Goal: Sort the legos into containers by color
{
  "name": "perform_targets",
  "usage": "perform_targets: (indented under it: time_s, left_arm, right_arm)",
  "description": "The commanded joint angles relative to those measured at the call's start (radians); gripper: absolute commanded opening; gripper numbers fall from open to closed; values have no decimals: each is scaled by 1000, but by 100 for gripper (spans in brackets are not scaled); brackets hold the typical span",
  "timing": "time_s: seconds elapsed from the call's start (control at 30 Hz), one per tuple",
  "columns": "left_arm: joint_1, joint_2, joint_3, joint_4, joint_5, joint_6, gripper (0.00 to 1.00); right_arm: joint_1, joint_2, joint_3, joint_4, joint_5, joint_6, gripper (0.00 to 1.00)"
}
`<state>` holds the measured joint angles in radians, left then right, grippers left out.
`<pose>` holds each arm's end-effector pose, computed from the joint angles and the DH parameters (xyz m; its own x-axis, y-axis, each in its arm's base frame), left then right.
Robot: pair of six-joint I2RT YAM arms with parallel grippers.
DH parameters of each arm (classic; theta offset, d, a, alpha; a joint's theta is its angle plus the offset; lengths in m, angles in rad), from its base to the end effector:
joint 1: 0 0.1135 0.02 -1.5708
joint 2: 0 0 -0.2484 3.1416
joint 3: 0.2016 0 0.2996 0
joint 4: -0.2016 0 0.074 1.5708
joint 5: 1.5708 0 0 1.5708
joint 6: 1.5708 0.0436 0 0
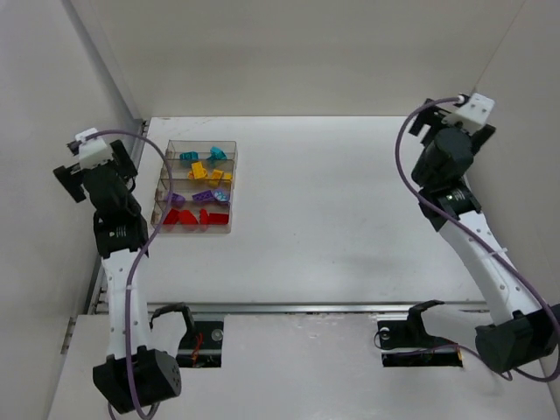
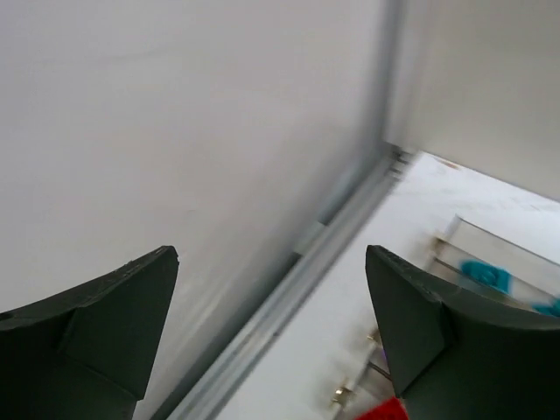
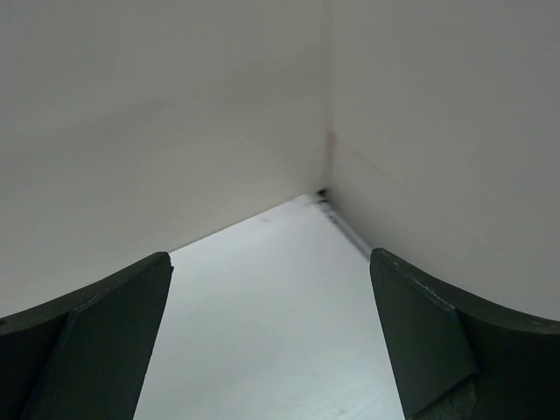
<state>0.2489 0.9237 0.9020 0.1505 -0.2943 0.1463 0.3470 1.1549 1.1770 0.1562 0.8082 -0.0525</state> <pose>0.2680 0.0812 0.3802 0.0481 0.1562 -0.9866 -0.5272 0.8429 0.1077 0.3062 0.0772 0.4257 0.1438 0.0134 -0.9895 0.4424 0.8936 0.0764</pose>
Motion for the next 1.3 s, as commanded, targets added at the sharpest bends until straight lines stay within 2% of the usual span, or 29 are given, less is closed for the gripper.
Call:
perform_targets:
  time_s: [0.0,0.07,0.2,0.27,0.4,0.63,0.97,1.27]
  left_arm:
    - [35,-52,-4,-9,-290,-65,86]
    - [64,-98,-26,-31,-302,-65,86]
    - [85,-146,-86,-64,-302,-77,87]
    - [95,-155,-95,-86,-276,-115,87]
    - [95,-155,-106,-104,-217,-148,87]
    - [95,-155,-97,-95,-163,-132,87]
    - [95,-164,-87,-123,-145,-132,87]
    - [95,-174,-87,-141,-117,-132,91]
  right_arm:
    - [-100,-87,-25,19,163,26,100]
    - [-169,-96,-39,19,163,26,100]
    - [-216,-119,-39,19,83,11,100]
    - [-217,-129,-39,19,39,11,100]
    - [-217,-119,-11,19,60,107,100]
    - [-217,-159,-23,19,11,213,100]
    - [-217,-201,-33,19,-130,214,100]
    - [-217,-201,-42,19,-116,204,100]
